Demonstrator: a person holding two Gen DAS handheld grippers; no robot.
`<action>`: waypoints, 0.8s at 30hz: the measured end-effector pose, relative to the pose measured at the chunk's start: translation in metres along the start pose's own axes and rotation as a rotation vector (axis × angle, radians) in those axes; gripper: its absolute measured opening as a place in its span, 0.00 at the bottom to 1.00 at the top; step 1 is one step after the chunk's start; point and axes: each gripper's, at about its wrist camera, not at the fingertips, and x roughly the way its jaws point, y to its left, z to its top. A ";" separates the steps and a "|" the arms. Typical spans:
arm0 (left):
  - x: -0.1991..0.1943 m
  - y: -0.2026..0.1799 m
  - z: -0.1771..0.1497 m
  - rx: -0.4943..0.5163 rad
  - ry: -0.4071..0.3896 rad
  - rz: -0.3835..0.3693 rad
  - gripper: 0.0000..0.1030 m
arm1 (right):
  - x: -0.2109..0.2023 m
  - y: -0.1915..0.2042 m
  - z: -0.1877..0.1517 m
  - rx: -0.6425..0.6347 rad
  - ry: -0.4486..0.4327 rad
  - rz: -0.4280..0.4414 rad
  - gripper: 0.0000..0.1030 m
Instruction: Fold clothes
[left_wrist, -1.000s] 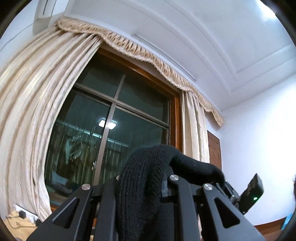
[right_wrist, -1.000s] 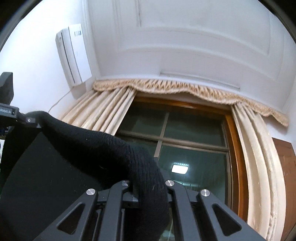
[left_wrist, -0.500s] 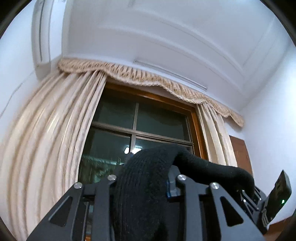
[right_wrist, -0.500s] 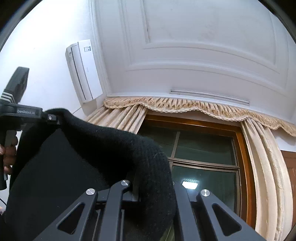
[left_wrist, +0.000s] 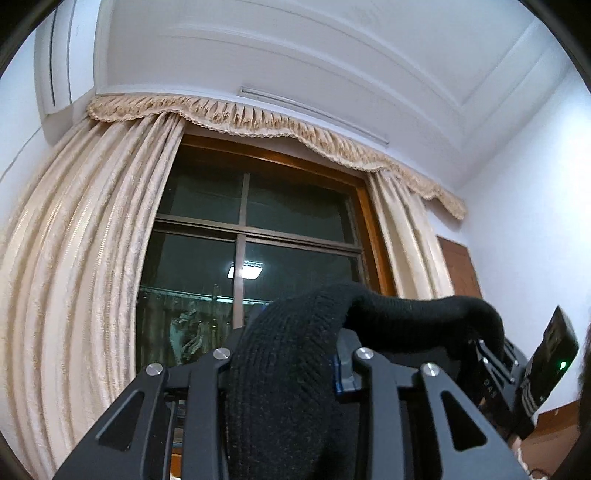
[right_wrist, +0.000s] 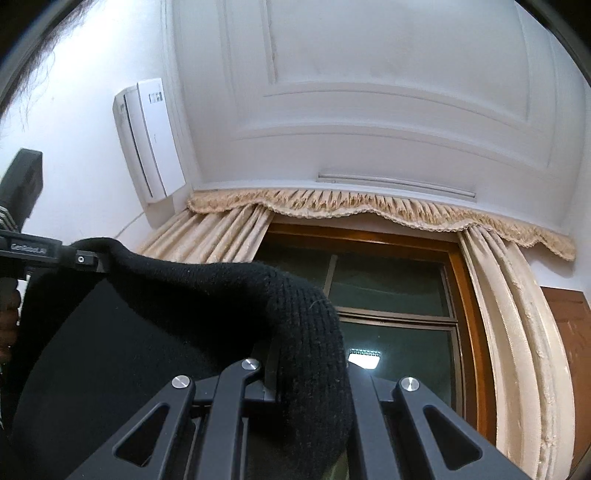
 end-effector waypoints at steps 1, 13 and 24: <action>0.008 0.004 -0.005 0.005 0.020 0.018 0.33 | 0.006 0.002 -0.004 -0.006 0.017 0.001 0.06; 0.167 0.119 -0.195 -0.042 0.559 0.302 0.33 | 0.136 0.092 -0.225 0.025 0.637 0.205 0.06; 0.275 0.216 -0.450 -0.144 1.090 0.445 0.33 | 0.169 0.181 -0.472 -0.031 1.116 0.352 0.06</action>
